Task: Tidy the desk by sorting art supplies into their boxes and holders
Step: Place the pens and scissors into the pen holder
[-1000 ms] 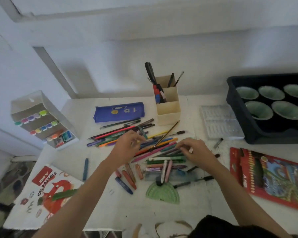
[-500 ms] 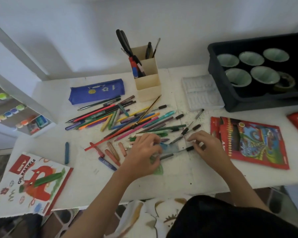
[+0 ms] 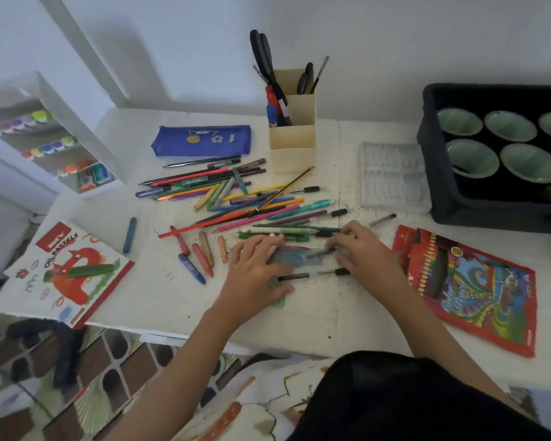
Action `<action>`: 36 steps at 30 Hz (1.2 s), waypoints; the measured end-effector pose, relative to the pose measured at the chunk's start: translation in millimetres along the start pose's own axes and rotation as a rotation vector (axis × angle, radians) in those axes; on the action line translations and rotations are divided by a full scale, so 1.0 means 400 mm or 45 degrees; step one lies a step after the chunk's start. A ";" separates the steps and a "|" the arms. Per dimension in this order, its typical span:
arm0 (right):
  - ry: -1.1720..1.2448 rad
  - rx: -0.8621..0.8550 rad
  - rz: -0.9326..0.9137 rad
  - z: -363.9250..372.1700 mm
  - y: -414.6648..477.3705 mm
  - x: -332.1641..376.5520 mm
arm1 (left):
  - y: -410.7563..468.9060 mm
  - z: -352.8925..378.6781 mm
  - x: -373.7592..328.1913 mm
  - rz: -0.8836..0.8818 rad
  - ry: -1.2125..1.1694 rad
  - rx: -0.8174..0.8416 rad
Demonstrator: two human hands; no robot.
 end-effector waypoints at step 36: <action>0.553 -0.330 -0.089 -0.201 0.304 0.072 | 0.246 -0.170 0.084 -0.647 -0.705 -1.048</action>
Point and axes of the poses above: each hand's wrist, its own y-axis towards the middle knuckle, its own z-axis out of the palm, x = y × z, the point moved 2 cm from there along y, towards the middle knuckle, and after that the axes turned 5 degrees about -x, right-handed, at the moved point
